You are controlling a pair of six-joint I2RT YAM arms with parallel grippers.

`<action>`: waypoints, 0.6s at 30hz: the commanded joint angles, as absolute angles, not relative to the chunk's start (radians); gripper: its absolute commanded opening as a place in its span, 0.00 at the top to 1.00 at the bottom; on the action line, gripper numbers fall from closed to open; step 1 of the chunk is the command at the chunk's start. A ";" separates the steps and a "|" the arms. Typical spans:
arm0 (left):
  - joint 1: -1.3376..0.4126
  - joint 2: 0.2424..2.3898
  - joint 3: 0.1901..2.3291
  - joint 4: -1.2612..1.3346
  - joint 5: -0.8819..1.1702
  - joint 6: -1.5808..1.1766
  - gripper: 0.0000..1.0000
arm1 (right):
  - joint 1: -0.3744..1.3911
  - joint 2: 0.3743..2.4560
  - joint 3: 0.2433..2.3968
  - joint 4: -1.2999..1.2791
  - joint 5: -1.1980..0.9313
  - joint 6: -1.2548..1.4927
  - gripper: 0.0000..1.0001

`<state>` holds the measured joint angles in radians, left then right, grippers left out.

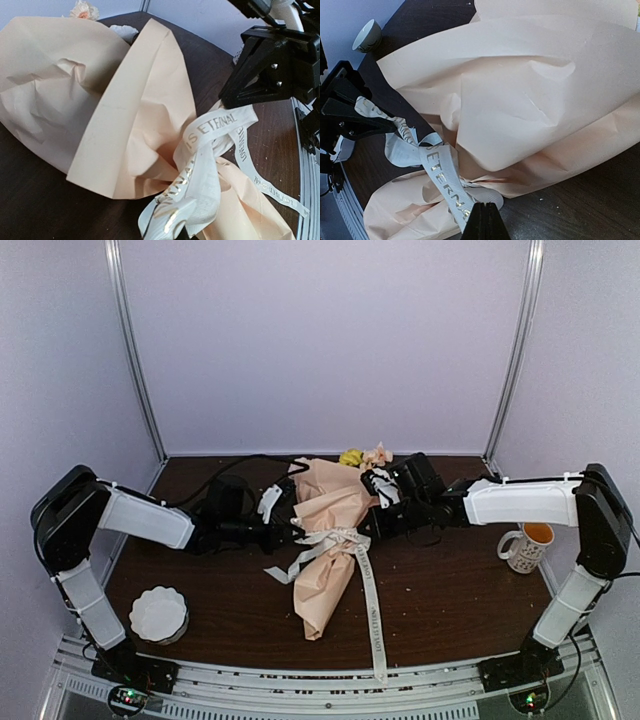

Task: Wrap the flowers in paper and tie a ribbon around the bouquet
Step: Cross the half-tied ribbon over the folded bouquet.

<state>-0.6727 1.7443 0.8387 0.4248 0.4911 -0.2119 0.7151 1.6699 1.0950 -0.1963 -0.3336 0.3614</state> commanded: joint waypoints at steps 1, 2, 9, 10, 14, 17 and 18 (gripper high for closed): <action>-0.648 1.713 0.828 0.389 0.463 -0.226 1.00 | 0.713 1.630 1.054 -0.109 -0.285 0.462 1.00; -0.646 1.709 0.822 0.387 0.463 -0.228 1.00 | 0.713 1.631 1.054 -0.106 -0.288 0.471 1.00; -0.645 1.705 0.815 0.349 0.445 -0.212 1.00 | 0.704 1.645 1.037 -0.052 -0.319 0.531 1.00; -0.645 1.706 0.818 0.343 0.444 -0.209 1.00 | 0.705 1.648 1.035 -0.044 -0.322 0.535 1.00; -0.645 1.719 0.838 0.330 0.474 -0.196 1.00 | 0.715 1.674 1.024 -0.002 -0.342 0.562 1.00; -0.644 1.721 0.839 0.333 0.467 -0.200 1.00 | 0.728 1.703 1.036 0.001 -0.351 0.572 1.00; -0.644 1.721 0.839 0.334 0.462 -0.203 1.00 | 0.730 1.707 1.036 0.005 -0.350 0.577 1.00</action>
